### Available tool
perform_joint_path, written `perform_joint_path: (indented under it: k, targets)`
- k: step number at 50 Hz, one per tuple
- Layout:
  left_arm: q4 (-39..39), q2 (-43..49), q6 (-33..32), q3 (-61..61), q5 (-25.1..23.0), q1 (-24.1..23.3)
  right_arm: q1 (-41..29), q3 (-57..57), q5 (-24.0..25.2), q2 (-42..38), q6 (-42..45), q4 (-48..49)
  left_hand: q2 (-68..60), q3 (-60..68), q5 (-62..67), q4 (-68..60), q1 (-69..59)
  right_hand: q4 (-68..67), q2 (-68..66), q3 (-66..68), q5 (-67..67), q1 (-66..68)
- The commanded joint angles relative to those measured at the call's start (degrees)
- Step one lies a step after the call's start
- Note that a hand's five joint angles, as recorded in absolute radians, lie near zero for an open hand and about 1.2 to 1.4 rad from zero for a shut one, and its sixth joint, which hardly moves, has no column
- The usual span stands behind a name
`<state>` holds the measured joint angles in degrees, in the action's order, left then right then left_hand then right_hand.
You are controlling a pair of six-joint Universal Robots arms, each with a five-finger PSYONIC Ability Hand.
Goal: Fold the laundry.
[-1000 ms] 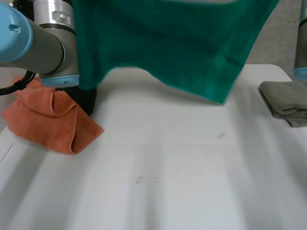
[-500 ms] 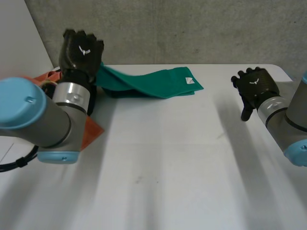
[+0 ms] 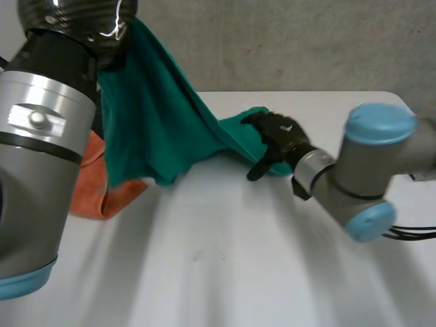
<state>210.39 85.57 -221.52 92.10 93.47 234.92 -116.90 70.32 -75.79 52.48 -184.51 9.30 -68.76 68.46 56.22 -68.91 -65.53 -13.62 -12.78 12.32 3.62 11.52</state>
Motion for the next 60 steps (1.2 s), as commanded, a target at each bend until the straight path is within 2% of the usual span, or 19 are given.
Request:
perform_joint_path:
  k: [1, 6, 7, 8, 9, 10, 15, 19, 24, 28, 34, 37, 41, 44, 48, 51, 55, 59, 60]
  targets:
    - [-0.2, -3.3, 0.5, 0.5, 0.5, -0.1, -2.5, -8.4, -9.7, -14.6, 0.1, 1.1, -11.2, 11.5, 13.8, -11.1, -14.5, 3.6, 2.8, -2.3, -3.6, -1.5]
    - [-0.3, -5.1, 1.6, 0.5, 0.5, -0.5, -2.5, -10.2, -11.7, -16.8, 0.1, 2.0, -11.2, 11.5, 13.8, -11.1, -14.5, 3.4, 2.6, -2.1, -3.4, -1.3]
    - [-0.2, -5.6, 2.1, 0.5, 0.5, -0.6, -2.5, -10.3, -11.9, -16.9, 0.1, 2.2, -11.2, 11.5, 13.8, -11.1, -14.5, -6.3, -7.1, 7.6, 6.3, 8.4]
    - [-0.2, -5.8, 2.2, 0.5, 0.4, -0.6, -2.5, -10.3, -12.3, -17.0, 0.3, 2.5, -11.2, 11.5, 13.8, -11.1, -14.5, -37.0, -37.9, 38.3, 37.0, 39.1]
    - [-0.2, -6.0, 2.3, 0.4, 0.4, -0.6, -2.4, -10.2, -12.6, -16.8, 0.2, 2.6, -11.2, 11.5, 13.8, -11.1, -14.5, -56.2, -57.0, 57.5, 56.2, 58.3]
    - [-0.2, -6.1, 2.5, 0.4, 0.5, -0.4, -2.4, -10.0, -12.8, -16.4, 0.3, 2.9, -11.2, 11.5, 13.8, -11.1, -14.5, -66.3, -67.1, 67.6, 66.3, 68.4]
    - [-0.5, -6.0, 2.5, 0.8, 0.4, 0.9, -0.3, -7.9, -15.4, -10.7, 2.6, 3.6, -11.2, 11.5, 13.8, -11.1, -14.5, -66.4, -67.2, 67.7, 66.4, 68.5]
    - [-0.8, -5.9, 2.1, 2.6, 0.1, 4.0, 4.7, -4.0, -14.8, 1.2, 8.6, 3.4, -11.2, 11.5, 13.8, -11.1, -14.5, -66.4, -67.2, 67.7, 66.4, 68.5]
    - [-2.1, -5.3, 2.3, 4.2, 0.1, 8.7, 14.1, 1.7, -8.2, 15.0, 24.6, 0.5, -11.2, 11.5, 13.8, -11.1, -14.5, -66.4, -67.2, 67.7, 66.4, 68.5]
    - [-5.2, -4.8, 2.5, 5.0, 0.0, 11.4, 16.2, 3.6, -2.3, 24.7, 34.8, -8.0, -11.2, 11.5, 13.8, -11.1, -14.5, -66.4, -67.2, 67.7, 66.4, 68.5]
    - [-11.4, -0.6, 2.6, 4.8, -1.7, 12.1, 17.0, 1.9, 0.9, 34.9, 39.6, -21.7, -11.2, 11.5, 13.8, -11.1, -14.5, -66.4, -67.2, 67.7, 66.4, 68.5]
    - [-15.3, 3.4, 2.6, 4.0, -3.5, 12.1, 19.5, 1.0, 1.3, 34.6, 43.2, -29.3, -11.2, 11.5, 13.8, -11.1, -14.5, -66.4, -67.2, 67.7, 66.4, 68.5]
    - [-20.8, 11.6, 2.1, 1.5, -4.9, 12.1, 21.9, 2.4, 0.2, 29.2, 55.3, -37.7, -11.2, 11.5, 13.8, -11.1, -14.5, -66.4, -67.2, 67.7, 66.4, 68.5]
    - [-25.7, 20.3, 1.9, -2.9, -4.8, 12.2, 21.6, 2.4, -1.7, 24.5, 62.1, -39.4, -11.2, 11.5, 13.8, -11.1, -14.5, -66.4, -67.2, 67.7, 66.4, 68.5]
    - [-30.5, 31.0, 1.0, -12.4, -4.3, 12.2, 21.1, -0.8, -5.9, 17.3, 62.2, -37.2, -11.2, 11.5, 13.8, -11.1, -14.5, -66.4, -67.2, 67.7, 66.4, 68.5]
    - [-31.0, 37.6, -0.7, -21.8, -4.2, 12.3, 20.8, -6.0, -8.5, 10.8, 62.2, -31.8, -11.2, 11.5, 13.8, -11.1, -14.5, -66.4, -67.2, 67.7, 66.4, 68.5]
    - [-26.1, 43.1, -4.3, -35.9, -3.8, 12.3, 18.3, -13.3, -10.1, 5.9, 61.8, -20.6, -11.2, 11.5, 13.8, -11.1, -14.5, -66.4, -67.2, 67.7, 66.4, 68.5]
    - [-12.7, 46.7, -7.8, -48.7, -3.5, 12.4, 16.4, -18.9, -10.7, 4.4, 60.2, -2.0, -11.2, 11.5, 13.8, -11.1, -14.5, -66.4, -67.2, 67.7, 66.4, 68.5]
    - [-6.6, 47.1, -8.6, -52.4, -2.5, 12.3, 16.2, -19.5, -10.9, 4.5, 59.9, 2.1, -11.2, 11.5, 13.8, -11.1, -14.5, -66.4, -67.2, 67.7, 66.4, 68.5]
